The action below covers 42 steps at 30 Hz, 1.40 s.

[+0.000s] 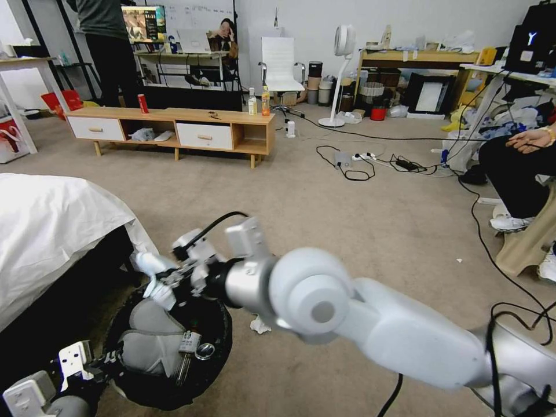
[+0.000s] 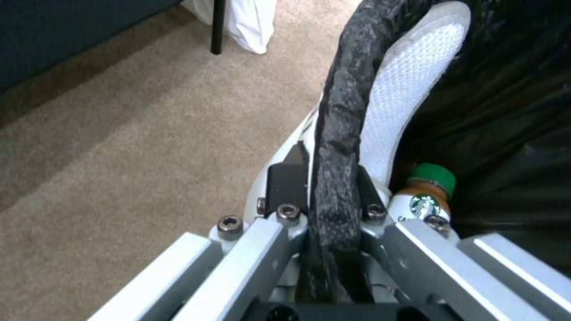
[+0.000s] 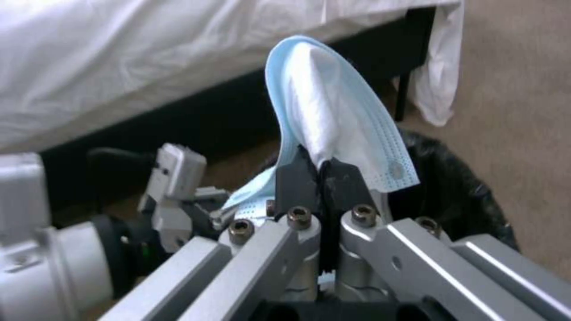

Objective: Pick up the trash bin and place the garbage on the floor into it.

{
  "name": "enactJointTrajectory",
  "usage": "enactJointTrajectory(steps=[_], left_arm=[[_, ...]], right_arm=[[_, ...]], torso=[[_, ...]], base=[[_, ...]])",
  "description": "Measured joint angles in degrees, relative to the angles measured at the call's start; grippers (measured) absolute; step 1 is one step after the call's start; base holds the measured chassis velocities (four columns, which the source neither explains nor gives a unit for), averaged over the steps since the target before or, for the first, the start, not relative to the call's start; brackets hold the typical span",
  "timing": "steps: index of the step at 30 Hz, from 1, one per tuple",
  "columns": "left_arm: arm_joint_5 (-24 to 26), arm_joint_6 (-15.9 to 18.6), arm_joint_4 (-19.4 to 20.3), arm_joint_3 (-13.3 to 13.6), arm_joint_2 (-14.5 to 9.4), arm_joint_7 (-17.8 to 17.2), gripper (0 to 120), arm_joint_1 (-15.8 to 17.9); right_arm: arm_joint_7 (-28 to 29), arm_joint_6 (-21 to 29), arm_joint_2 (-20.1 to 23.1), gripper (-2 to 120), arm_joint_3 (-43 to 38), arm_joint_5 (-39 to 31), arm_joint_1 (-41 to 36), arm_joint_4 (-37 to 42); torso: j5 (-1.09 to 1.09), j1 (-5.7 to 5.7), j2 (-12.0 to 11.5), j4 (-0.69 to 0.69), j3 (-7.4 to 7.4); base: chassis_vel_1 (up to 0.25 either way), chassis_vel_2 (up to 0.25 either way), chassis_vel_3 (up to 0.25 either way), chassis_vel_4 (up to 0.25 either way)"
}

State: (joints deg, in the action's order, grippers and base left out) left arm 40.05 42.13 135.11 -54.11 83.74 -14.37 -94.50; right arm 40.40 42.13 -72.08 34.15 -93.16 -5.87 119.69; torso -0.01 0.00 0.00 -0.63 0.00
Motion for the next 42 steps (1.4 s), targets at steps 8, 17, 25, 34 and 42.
enactJointTrajectory(steps=[8,17,25,34,42], left_arm=[[0.06,0.00,-0.09,0.00,0.09,0.05,3,0.30],[0.08,0.00,-0.58,0.38,0.25,0.08,3,0.80],[0.08,0.00,-0.76,0.42,0.42,0.11,3,0.86],[0.04,0.00,-0.94,0.56,0.54,0.17,3,0.78],[0.00,0.00,-1.01,0.60,0.62,0.21,3,0.75]], right_arm=[[2.29,0.37,-2.08,0,5.24,0.81,0.04,-3.92],[2.60,0.26,-2.13,0,8.26,2.86,-1.41,-7.35],[2.56,0.13,-2.12,0,9.73,5.36,-3.72,-9.32],[2.35,0.06,-2.24,6,10.04,7.16,-5.30,-9.99],[2.13,0.03,-2.44,32,9.97,7.77,-5.76,-10.68]], torso=[[0.00,0.00,0.00,0.00,0.00],[0.01,0.00,0.00,0.00,0.00],[0.01,0.00,0.00,0.00,0.00],[0.01,0.00,0.00,0.00,0.00],[0.01,0.00,0.00,0.00,0.00]], base=[[0.000,0.000,0.000,0.000],[0.000,0.000,0.000,0.000],[0.000,0.000,0.000,0.000],[0.000,0.000,0.000,0.000],[0.000,0.000,0.000,0.000]])
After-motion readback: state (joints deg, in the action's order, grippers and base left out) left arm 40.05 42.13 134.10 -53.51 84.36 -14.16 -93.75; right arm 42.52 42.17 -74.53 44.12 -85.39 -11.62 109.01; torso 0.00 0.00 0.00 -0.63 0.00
